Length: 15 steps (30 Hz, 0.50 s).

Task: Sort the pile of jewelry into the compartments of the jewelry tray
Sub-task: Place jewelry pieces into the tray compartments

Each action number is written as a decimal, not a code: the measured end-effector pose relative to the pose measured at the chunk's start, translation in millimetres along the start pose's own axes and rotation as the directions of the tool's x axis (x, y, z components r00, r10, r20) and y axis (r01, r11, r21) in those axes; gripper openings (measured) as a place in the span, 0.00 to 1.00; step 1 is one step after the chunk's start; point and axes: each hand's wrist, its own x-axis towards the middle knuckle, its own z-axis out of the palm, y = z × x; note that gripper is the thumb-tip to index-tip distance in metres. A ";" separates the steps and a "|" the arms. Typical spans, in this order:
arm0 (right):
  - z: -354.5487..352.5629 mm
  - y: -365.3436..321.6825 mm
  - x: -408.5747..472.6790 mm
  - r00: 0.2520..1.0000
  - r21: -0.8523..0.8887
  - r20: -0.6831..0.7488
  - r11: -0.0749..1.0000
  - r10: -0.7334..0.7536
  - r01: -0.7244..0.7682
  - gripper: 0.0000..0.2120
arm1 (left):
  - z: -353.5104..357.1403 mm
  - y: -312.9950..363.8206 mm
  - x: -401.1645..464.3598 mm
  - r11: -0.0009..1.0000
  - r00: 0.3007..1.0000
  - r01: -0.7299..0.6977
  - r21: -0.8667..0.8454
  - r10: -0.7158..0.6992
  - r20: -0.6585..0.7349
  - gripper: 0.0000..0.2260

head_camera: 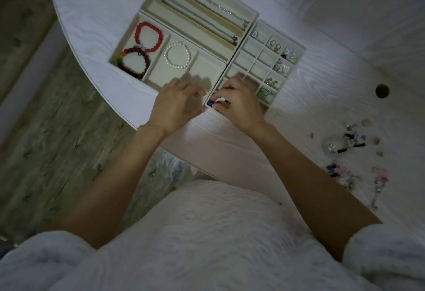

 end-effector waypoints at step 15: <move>-6.8 9.5 20.8 0.979 -0.029 0.174 0.993 -0.106 0.113 0.08 | 11.2 7.3 -4.3 0.994 0.993 0.092 -0.062 -0.096 -0.071 0.10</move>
